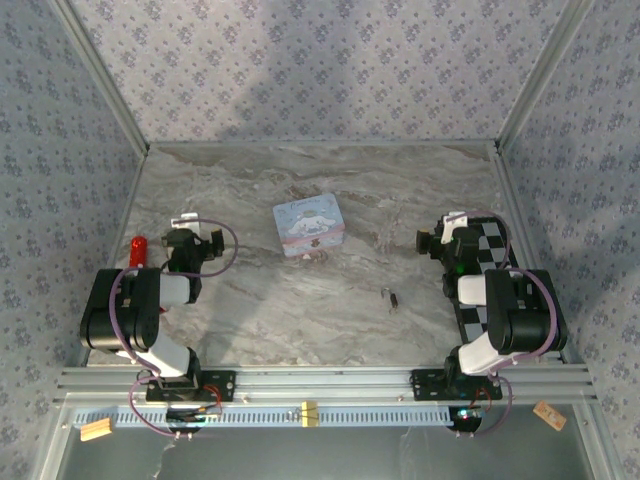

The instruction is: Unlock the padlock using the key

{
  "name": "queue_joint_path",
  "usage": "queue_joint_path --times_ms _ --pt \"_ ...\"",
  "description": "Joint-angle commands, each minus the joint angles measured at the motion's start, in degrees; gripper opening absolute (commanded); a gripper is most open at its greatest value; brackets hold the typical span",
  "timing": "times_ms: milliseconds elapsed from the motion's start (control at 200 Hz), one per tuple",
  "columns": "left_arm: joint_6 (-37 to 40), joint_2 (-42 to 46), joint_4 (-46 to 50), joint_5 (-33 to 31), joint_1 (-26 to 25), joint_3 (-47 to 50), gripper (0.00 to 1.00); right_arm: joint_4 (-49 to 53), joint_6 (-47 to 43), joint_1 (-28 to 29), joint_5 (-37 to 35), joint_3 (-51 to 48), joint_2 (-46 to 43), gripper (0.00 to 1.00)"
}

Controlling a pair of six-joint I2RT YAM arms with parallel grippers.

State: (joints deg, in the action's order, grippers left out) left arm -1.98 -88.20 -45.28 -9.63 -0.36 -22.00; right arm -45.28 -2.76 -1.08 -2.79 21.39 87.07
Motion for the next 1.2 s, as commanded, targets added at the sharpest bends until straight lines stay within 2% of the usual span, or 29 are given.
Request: queue_joint_path --times_ms 0,1194 --pt "-0.45 0.31 -2.27 0.91 0.1 -1.2 1.0 -1.04 0.7 0.25 -0.91 1.11 0.12 0.99" --pt "-0.48 0.3 -2.27 0.86 0.16 -1.2 1.0 -0.51 1.06 -0.48 0.59 1.27 0.12 0.99"
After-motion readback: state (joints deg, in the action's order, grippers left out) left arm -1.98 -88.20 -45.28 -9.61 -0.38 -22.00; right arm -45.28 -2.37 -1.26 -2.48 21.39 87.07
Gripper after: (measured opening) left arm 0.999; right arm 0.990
